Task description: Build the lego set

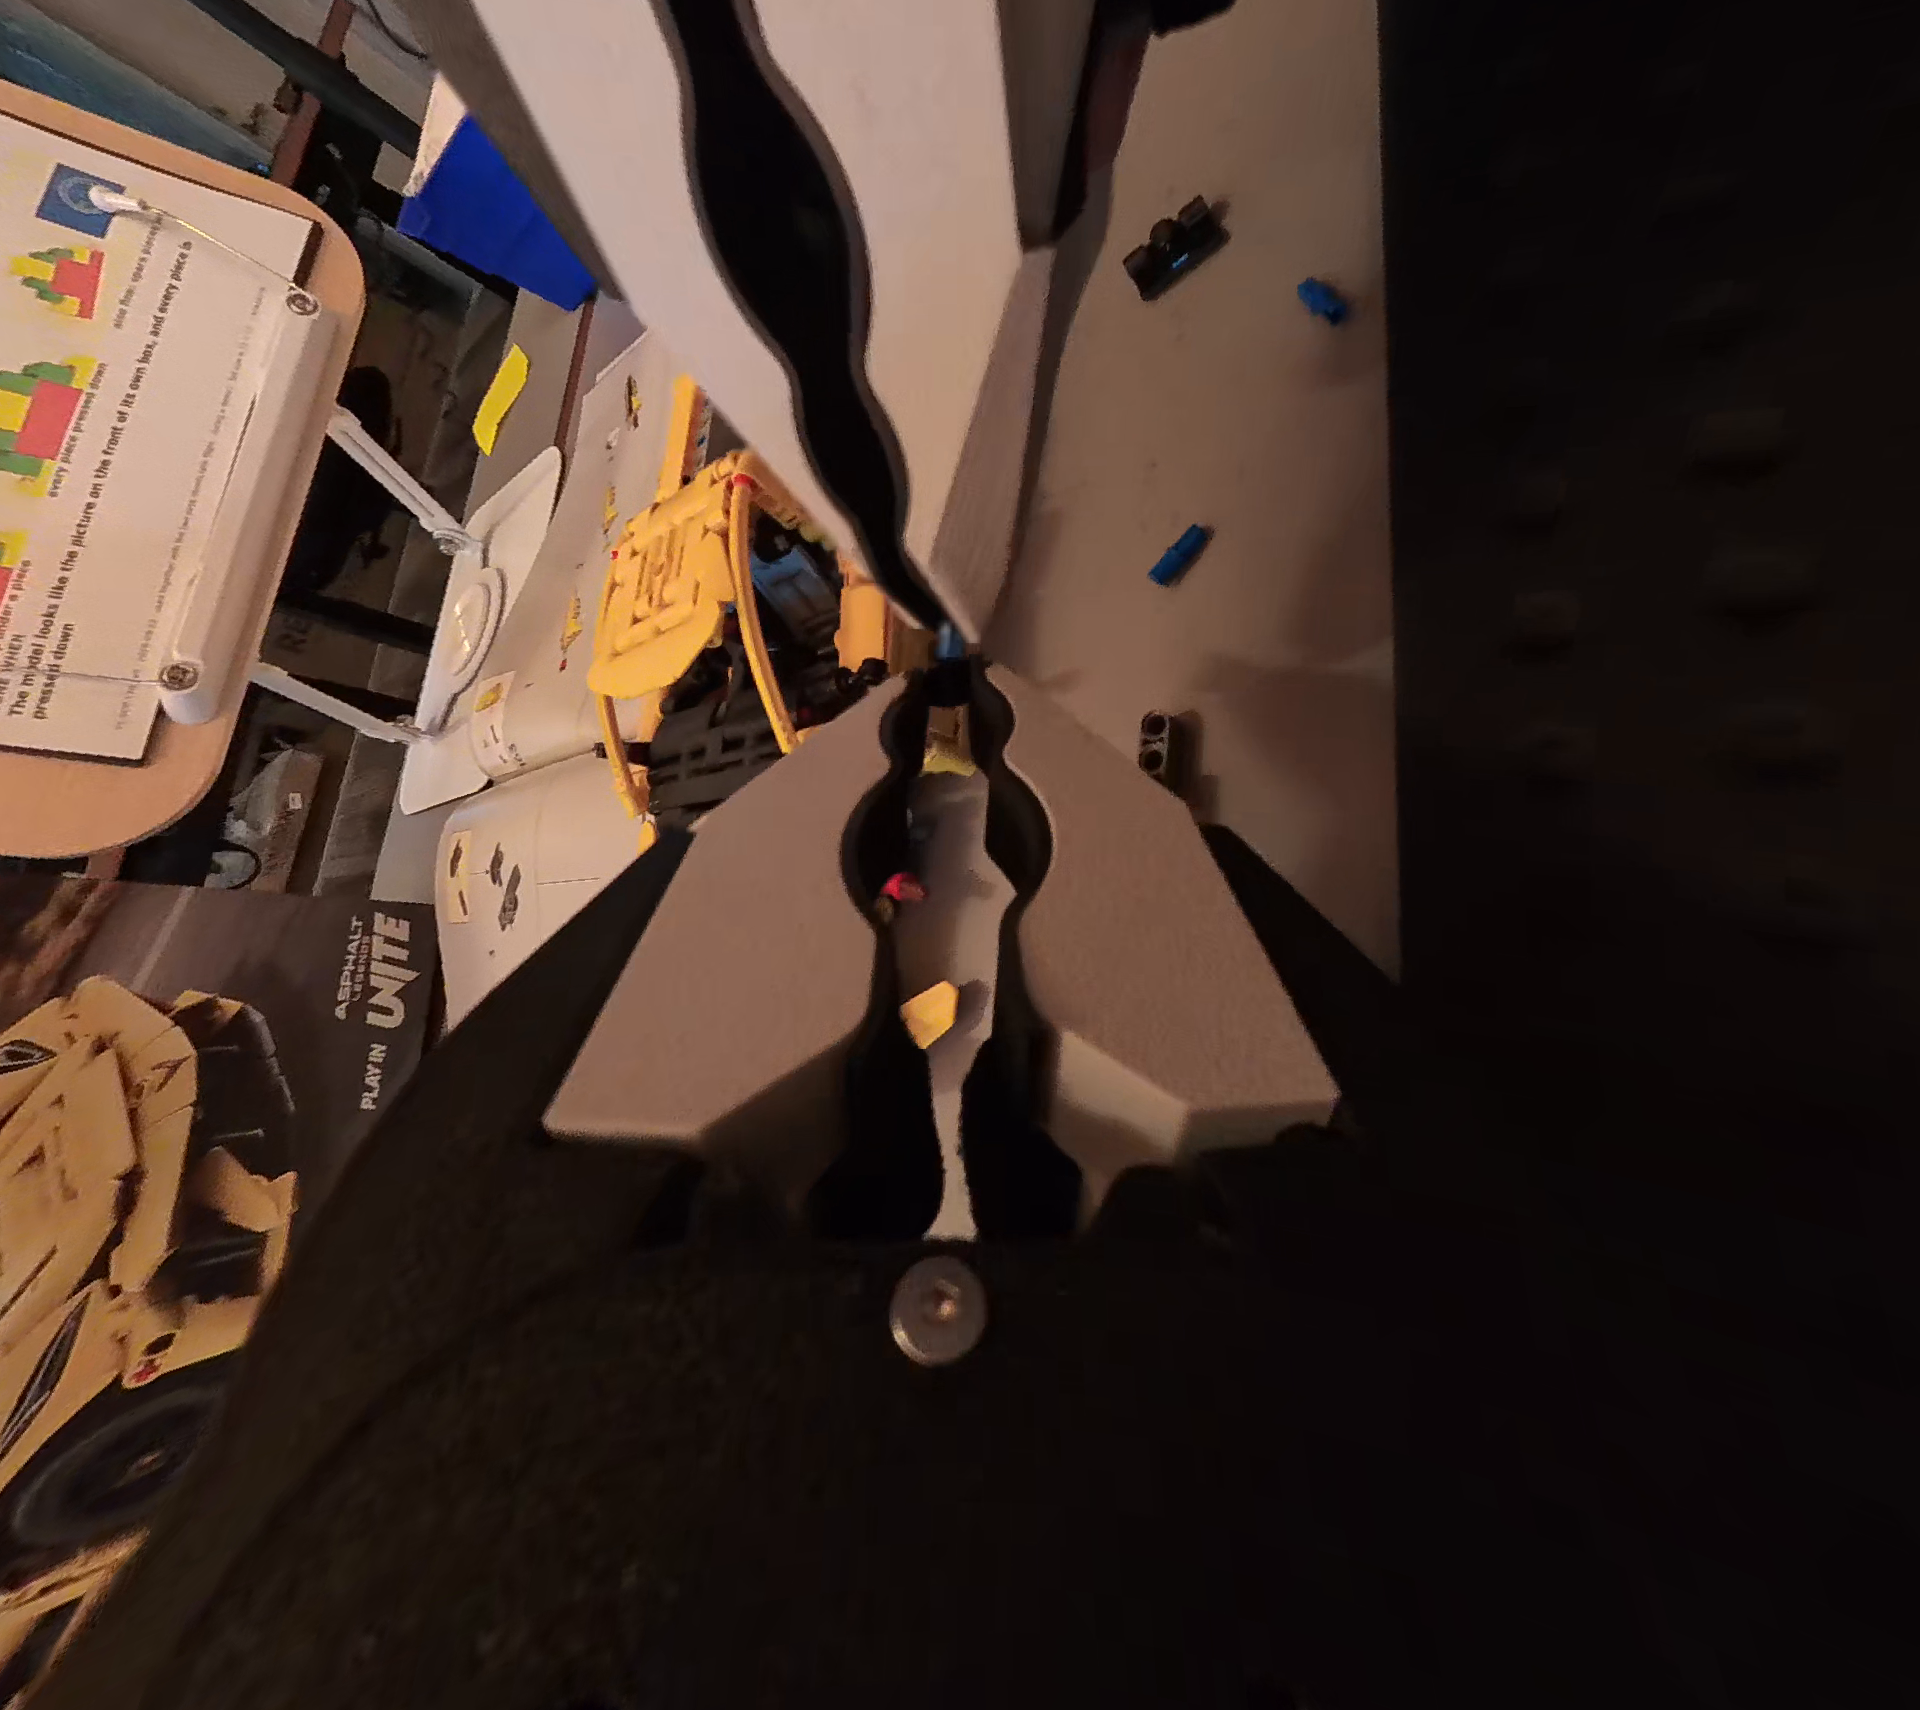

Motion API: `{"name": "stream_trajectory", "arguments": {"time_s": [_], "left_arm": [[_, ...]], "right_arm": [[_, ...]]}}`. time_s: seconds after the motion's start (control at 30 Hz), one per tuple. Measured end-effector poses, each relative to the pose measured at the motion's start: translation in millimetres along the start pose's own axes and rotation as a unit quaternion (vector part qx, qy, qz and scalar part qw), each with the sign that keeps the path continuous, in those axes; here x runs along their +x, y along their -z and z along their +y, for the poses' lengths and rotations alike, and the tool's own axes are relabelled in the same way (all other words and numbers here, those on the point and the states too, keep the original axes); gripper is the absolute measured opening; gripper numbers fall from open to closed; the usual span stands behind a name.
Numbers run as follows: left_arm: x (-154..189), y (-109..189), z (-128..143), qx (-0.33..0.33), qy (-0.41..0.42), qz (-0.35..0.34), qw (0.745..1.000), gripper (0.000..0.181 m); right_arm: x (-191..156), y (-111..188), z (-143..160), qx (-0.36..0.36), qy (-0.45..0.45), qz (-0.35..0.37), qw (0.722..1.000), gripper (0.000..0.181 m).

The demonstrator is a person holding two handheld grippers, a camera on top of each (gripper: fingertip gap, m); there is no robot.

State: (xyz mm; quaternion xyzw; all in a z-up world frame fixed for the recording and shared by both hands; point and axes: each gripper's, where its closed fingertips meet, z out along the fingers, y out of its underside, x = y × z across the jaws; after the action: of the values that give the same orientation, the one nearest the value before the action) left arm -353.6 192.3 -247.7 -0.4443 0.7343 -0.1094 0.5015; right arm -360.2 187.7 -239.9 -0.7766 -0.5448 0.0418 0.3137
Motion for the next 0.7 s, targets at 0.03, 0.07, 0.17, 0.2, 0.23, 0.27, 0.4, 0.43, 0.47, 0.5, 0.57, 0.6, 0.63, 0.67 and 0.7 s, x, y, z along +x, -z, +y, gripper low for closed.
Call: {"name": "stream_trajectory", "arguments": {"time_s": [0.03,0.07,0.17,0.2,0.23,0.27,0.4,0.43,0.47,0.5,0.57,0.6,0.63,0.67,0.7], "left_arm": [[0,0,0,-0.002,-0.004,-0.003,1.0,0.006],[-1,0,1,-0.004,-0.011,-0.007,1.0,0.006],[-1,-2,4,-0.018,-0.028,-0.016,0.999,0.006],[0,-2,5,-0.022,-0.034,-0.018,0.999,0.006],[0,-3,5,-0.024,-0.036,-0.019,0.999,0.007],[0,-3,6,-0.027,-0.037,-0.02,0.999,0.007],[0,-4,8,-0.036,-0.047,-0.025,0.998,0.007],[-1,-4,8,-0.04,-0.054,-0.03,0.997,0.007],[-1,-4,9,-0.046,-0.062,-0.034,0.996,0.006],[-1,-5,10,-0.053,-0.07,-0.038,0.995,0.007],[-2,-6,13,-0.067,-0.094,-0.052,0.992,0.006],[-2,-6,14,-0.074,-0.107,-0.061,0.99,0.006],[-4,-6,14,-0.08,-0.118,-0.069,0.987,0.006],[-5,-6,14,-0.084,-0.125,-0.075,0.986,0.006],[-5,-5,14,-0.085,-0.128,-0.077,0.985,0.006]], "right_arm": [[3,0,-2,0.002,0.008,0.016,1.0,0.004],[3,0,-2,0.0,0.015,0.02,1.0,0.004],[3,-4,-1,-0.007,0.019,0.019,1.0,0.004],[3,-5,1,-0.014,0.019,0.016,1.0,0.004],[3,-7,3,-0.022,0.022,0.018,0.999,0.004],[3,-8,3,-0.026,0.024,0.021,0.999,0.004],[4,-10,4,-0.038,0.021,0.022,0.999,0.004],[5,-11,4,-0.04,0.015,0.023,0.999,0.004],[5,-12,5,-0.048,0.003,0.021,0.999,0.004],[5,-13,5,-0.056,-0.002,0.023,0.998,0.004],[5,-15,6,-0.063,-0.031,0.021,0.997,0.004],[5,-16,6,-0.063,-0.058,0.014,0.996,0.004],[6,-16,6,-0.057,-0.09,0.003,0.994,0.004],[6,-16,5,-0.05,-0.123,-0.011,0.991,0.004],[5,-16,5,-0.041,-0.149,-0.026,0.988,0.004]]}}
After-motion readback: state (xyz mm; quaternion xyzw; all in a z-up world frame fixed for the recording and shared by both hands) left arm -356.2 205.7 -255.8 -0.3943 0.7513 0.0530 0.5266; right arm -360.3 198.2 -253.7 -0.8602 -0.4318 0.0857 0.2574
